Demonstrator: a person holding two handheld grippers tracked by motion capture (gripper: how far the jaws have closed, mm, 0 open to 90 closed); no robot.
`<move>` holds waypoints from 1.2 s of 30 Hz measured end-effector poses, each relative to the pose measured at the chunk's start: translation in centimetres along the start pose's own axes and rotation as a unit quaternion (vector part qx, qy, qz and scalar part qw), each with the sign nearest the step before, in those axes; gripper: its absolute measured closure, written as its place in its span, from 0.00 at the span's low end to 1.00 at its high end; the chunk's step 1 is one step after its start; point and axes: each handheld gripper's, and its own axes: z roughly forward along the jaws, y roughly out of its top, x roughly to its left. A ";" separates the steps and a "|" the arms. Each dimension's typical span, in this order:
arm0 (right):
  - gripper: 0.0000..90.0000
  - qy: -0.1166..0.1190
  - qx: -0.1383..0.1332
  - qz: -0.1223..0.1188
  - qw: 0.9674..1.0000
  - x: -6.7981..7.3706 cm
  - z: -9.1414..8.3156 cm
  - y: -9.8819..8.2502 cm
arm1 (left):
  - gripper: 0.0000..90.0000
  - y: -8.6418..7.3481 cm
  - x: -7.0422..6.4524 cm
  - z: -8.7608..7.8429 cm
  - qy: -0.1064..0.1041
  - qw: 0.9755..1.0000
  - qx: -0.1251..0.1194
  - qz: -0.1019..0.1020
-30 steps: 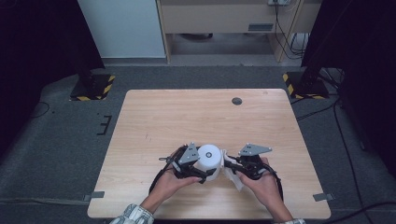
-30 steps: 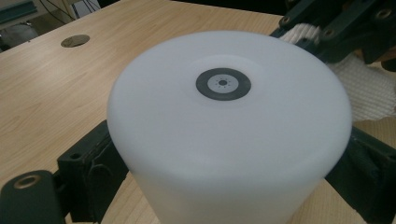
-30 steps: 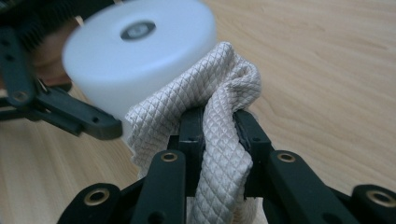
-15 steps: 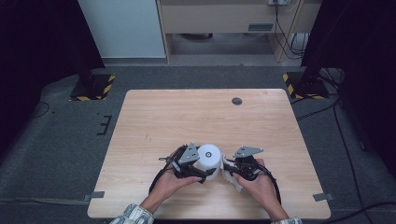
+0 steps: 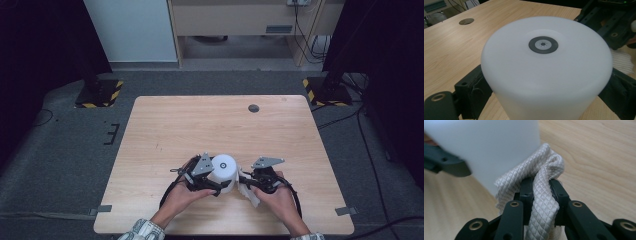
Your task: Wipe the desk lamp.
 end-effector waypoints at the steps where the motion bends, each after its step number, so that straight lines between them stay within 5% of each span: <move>1: 0.84 0.000 0.000 0.000 1.000 0.0 0.0 0.0 | 0.08 0.0 0.0 0.0 0.000 1.000 0.000 0.000; 14: 0.84 0.002 0.002 0.023 1.000 -0.7 0.8 0.0 | 0.08 0.0 0.1 0.0 0.000 1.000 0.000 0.000; 22: 0.84 0.010 0.008 0.009 1.000 0.2 0.1 -0.5 | 0.08 0.0 0.1 0.0 -0.001 1.000 0.001 0.000; 30: 0.84 0.009 -0.041 0.004 0.999 0.5 -1.7 1.1 | 0.08 0.0 0.1 0.0 -0.001 1.000 0.000 -0.001; 36: 0.84 -0.001 -0.062 -0.030 0.998 1.3 -3.0 1.8 | 0.08 0.0 0.1 0.0 -0.001 1.000 0.001 -0.001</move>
